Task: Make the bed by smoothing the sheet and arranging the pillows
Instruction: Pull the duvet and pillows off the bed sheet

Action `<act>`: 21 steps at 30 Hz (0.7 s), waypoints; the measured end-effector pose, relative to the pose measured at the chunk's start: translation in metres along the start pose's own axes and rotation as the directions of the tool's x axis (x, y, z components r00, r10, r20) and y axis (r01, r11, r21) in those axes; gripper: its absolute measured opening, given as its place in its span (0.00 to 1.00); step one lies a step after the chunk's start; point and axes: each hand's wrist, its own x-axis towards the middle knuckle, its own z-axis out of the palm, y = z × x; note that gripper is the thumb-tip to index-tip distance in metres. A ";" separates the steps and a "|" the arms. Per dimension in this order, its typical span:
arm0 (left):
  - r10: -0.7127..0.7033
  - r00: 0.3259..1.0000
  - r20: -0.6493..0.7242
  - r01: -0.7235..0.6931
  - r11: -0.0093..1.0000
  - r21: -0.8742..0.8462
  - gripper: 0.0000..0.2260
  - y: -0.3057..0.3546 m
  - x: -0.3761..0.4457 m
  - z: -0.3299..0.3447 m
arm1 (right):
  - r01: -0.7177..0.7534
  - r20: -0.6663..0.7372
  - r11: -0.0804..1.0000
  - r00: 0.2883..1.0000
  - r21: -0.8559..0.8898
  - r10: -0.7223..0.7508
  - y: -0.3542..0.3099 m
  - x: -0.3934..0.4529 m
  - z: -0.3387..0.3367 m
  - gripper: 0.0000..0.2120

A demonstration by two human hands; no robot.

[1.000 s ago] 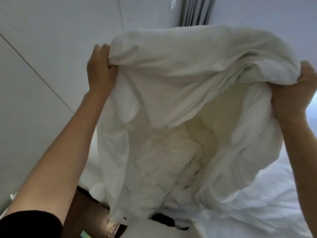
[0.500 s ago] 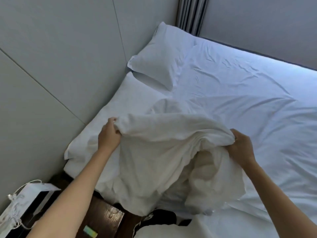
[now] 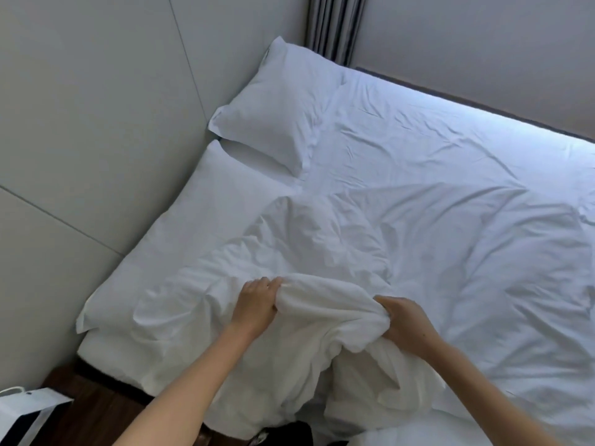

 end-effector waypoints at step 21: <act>-0.288 0.953 -0.092 0.298 0.947 0.124 0.27 0.004 0.280 -0.175 | -0.175 -0.544 0.917 0.838 -0.360 -0.054 -0.089 0.263 -0.132 0.34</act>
